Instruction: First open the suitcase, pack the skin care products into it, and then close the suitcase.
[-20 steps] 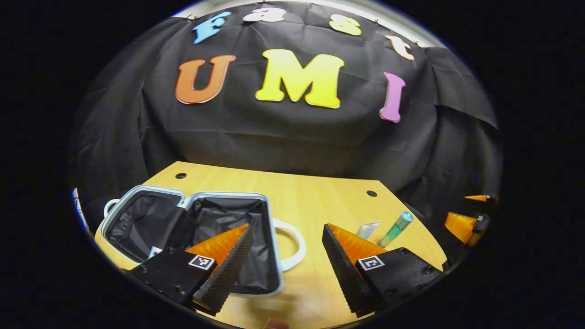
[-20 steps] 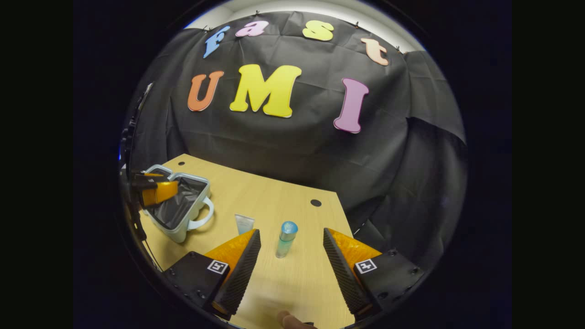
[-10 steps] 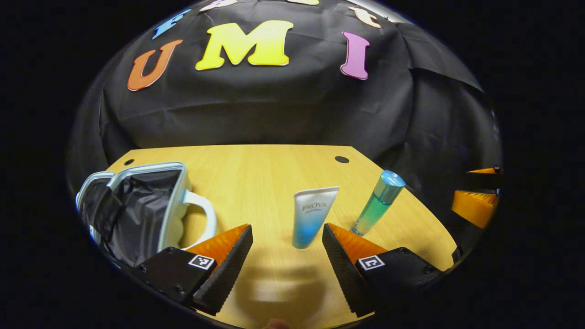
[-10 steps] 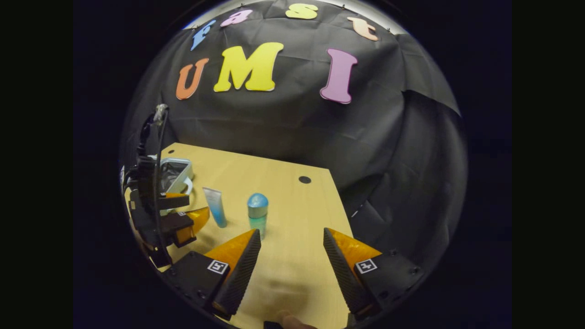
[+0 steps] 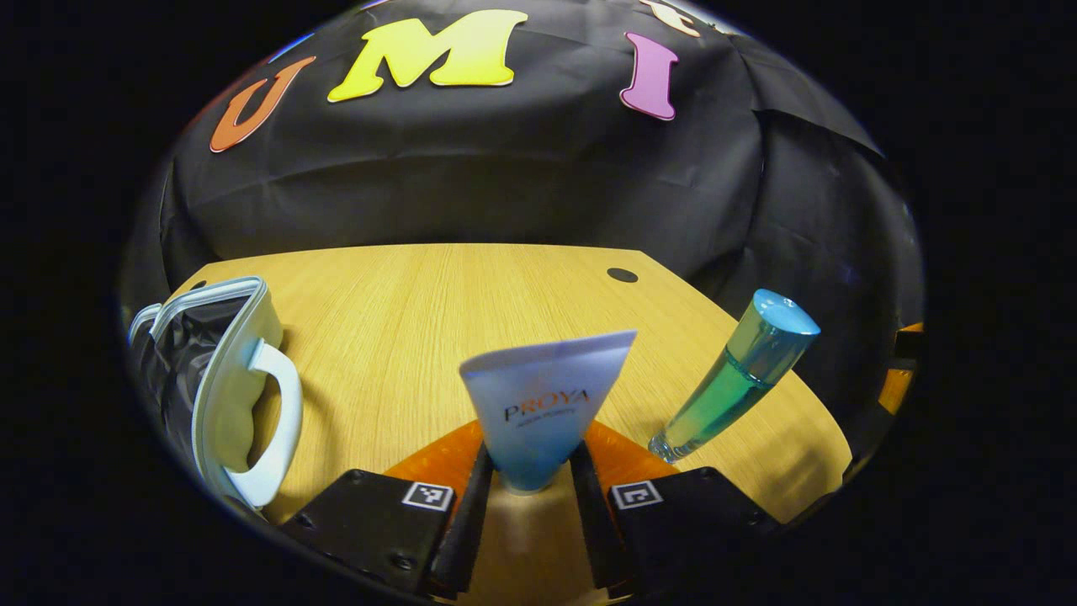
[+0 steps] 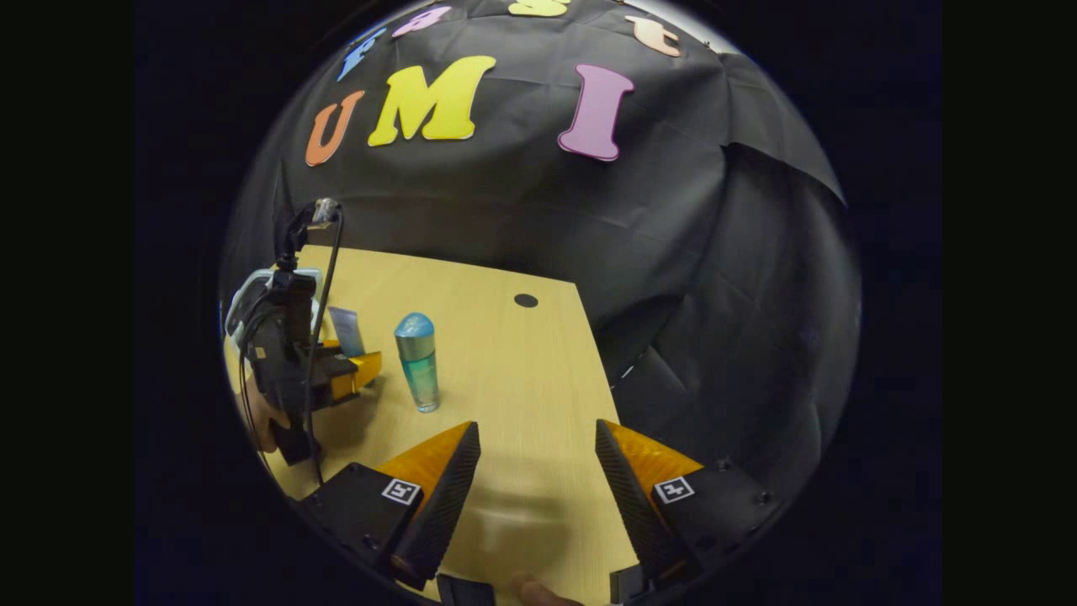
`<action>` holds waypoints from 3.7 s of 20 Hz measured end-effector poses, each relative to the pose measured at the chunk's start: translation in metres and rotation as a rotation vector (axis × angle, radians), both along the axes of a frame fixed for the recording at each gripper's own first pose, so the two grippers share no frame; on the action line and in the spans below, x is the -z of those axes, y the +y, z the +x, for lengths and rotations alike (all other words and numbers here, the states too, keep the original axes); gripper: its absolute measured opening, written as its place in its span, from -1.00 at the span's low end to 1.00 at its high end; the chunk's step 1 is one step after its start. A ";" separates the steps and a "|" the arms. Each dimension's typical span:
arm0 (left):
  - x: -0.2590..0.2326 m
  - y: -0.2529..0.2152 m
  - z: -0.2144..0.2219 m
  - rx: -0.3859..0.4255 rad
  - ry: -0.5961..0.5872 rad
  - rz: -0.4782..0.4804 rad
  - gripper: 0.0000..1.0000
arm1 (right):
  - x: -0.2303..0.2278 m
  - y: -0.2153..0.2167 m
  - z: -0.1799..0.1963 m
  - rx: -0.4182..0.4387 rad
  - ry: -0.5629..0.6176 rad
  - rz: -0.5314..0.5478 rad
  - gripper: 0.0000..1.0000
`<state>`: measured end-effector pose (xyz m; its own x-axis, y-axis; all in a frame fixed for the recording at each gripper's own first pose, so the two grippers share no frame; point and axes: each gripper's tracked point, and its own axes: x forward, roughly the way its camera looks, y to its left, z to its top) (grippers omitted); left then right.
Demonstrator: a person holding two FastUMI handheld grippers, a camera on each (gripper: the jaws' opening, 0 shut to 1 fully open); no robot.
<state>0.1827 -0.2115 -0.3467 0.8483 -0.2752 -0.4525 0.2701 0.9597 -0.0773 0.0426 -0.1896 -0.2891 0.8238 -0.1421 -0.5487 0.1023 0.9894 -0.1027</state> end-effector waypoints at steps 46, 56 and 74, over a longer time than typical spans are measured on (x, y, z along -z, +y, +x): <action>-0.110 0.249 -0.109 -0.297 0.093 -0.015 -0.12 | 0.044 0.148 0.083 -0.009 0.072 0.229 -0.30; -0.047 0.323 -0.087 -0.310 0.389 -0.004 -0.12 | -0.039 0.227 0.028 -0.102 0.062 0.221 -0.29; 0.029 0.346 -0.082 -0.212 0.786 0.124 0.05 | -0.063 0.303 0.007 -0.132 0.086 0.174 -0.31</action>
